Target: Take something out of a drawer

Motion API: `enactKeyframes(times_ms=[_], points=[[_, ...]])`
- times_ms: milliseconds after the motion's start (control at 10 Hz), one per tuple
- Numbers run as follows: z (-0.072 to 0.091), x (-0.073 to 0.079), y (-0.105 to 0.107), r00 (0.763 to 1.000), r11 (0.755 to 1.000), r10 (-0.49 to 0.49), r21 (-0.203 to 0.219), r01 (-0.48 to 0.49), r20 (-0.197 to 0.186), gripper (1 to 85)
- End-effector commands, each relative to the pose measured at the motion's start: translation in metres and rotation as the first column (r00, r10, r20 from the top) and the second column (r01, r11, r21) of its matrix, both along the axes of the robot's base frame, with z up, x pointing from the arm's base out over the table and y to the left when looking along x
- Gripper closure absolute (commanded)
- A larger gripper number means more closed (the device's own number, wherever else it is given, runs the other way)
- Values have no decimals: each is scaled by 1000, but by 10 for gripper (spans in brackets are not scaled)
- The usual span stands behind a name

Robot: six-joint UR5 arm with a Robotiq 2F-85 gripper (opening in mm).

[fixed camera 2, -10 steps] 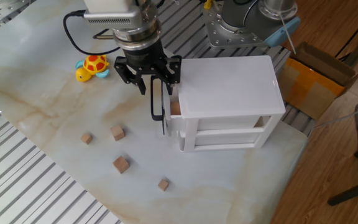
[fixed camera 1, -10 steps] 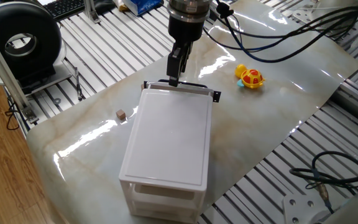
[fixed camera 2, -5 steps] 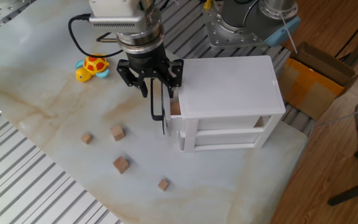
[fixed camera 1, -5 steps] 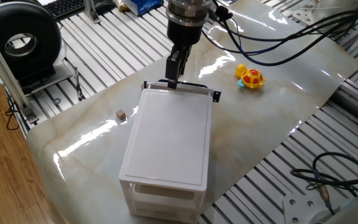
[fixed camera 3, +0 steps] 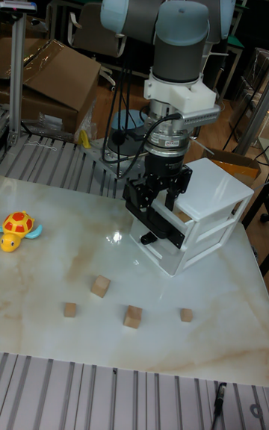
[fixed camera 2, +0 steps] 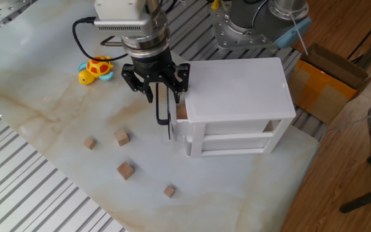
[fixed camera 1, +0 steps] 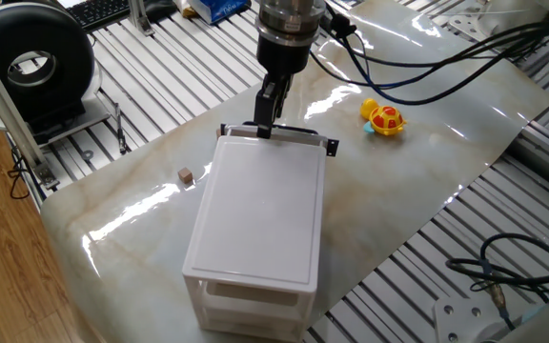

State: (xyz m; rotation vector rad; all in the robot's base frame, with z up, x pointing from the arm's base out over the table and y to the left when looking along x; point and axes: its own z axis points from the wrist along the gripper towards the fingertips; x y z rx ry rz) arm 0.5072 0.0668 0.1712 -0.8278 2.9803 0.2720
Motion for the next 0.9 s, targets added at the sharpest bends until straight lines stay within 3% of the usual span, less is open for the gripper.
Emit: enactKeyframes(times_ms=[0,400,800], points=[[1,4,-5,1000,1000,12,-6,-12,12,287],[1,7,-21,999,999,32,-37,-31,14,300],[2,10,-24,999,999,41,-35,-41,14,303]])
